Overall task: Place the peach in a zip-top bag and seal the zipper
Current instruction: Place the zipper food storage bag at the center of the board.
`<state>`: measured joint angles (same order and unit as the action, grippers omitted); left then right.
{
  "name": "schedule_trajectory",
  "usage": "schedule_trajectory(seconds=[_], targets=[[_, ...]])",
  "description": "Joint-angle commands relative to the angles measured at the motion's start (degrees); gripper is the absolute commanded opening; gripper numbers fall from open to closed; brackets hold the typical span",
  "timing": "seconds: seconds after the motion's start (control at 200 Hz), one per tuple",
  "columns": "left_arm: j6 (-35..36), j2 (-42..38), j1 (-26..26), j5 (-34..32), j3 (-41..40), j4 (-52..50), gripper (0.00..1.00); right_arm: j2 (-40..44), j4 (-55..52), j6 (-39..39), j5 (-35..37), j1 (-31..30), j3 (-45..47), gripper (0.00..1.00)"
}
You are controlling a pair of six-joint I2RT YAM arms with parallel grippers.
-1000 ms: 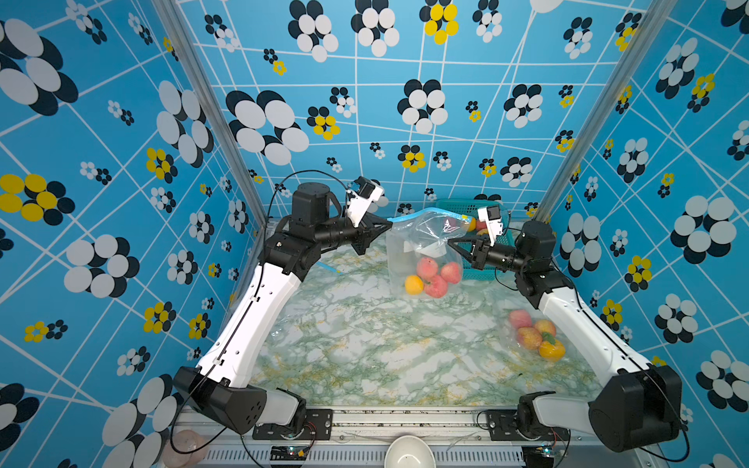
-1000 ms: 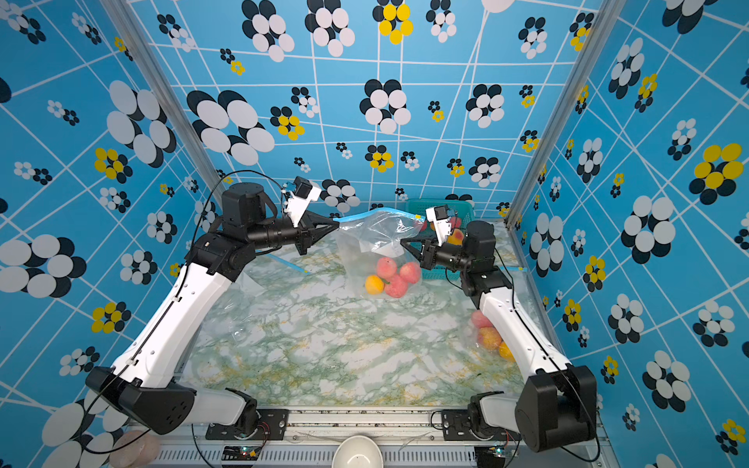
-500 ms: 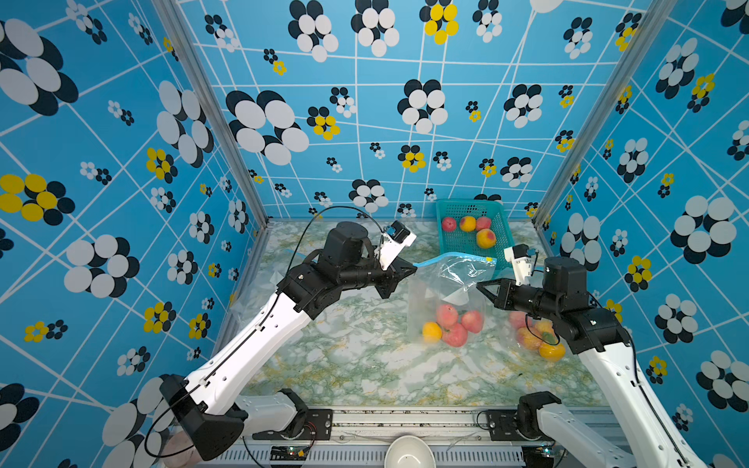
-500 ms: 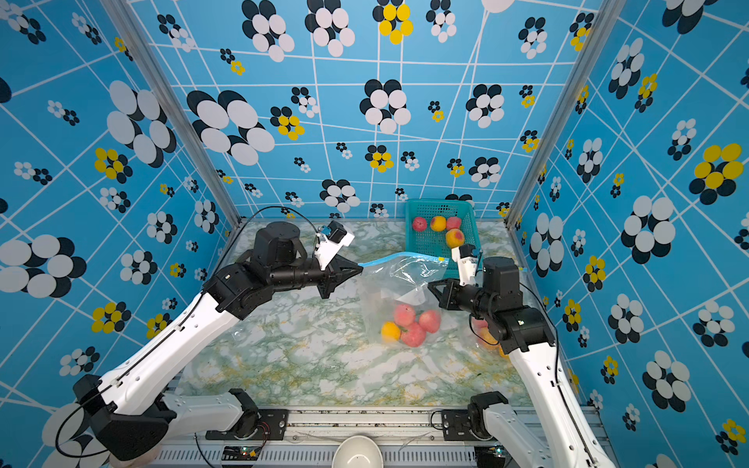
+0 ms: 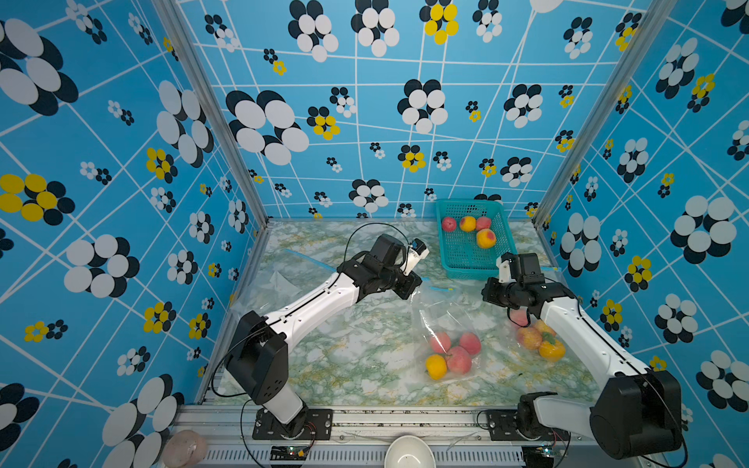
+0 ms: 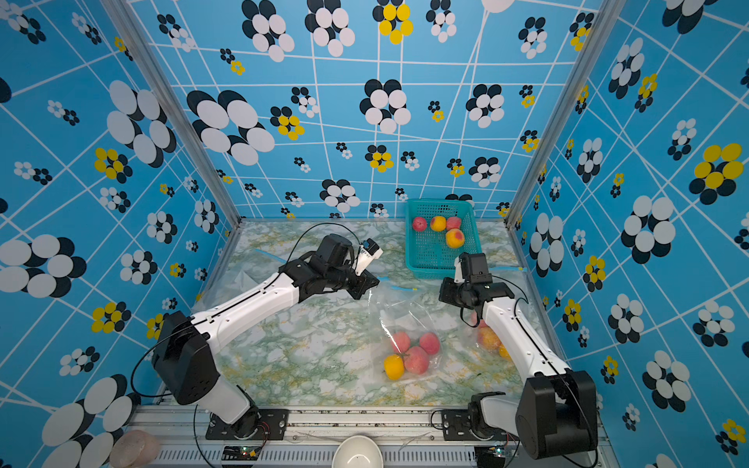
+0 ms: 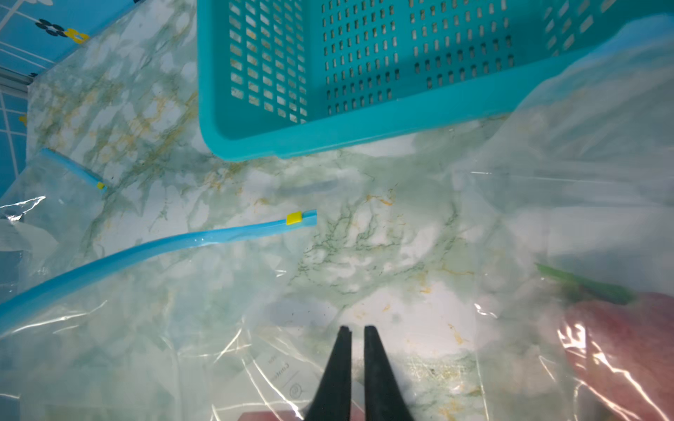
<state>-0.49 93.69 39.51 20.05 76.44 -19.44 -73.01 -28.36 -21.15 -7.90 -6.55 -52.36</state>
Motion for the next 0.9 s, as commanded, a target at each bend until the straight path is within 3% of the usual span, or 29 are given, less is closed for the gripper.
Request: schedule_trajectory(seconds=[0.0,0.245,0.41,0.5,0.735,0.895], targets=[[-0.89,1.73,0.15,-0.71,0.40,5.78,0.00,-1.07,2.96,1.53,3.79,2.39,-0.74,0.11],[-4.34,7.39,0.15,-1.00,0.23,16.89,0.00,1.98,-0.27,2.59,0.32,2.49,-0.38,0.23],[-8.34,10.81,-0.43,-3.12,0.37,20.89,0.00,3.81,-2.91,4.12,-10.18,2.35,-0.30,0.36],[-9.46,11.38,-1.12,-3.89,0.00,20.16,0.00,4.66,-3.63,4.23,-12.20,1.52,0.45,0.42],[-9.68,7.45,-2.60,-9.21,-3.70,17.27,0.41,3.72,-2.77,2.75,-11.36,-3.88,1.85,0.48],[-9.82,3.09,-5.74,-14.67,-6.32,13.82,0.42,2.14,-1.05,1.41,-10.84,-6.55,1.12,0.49]])
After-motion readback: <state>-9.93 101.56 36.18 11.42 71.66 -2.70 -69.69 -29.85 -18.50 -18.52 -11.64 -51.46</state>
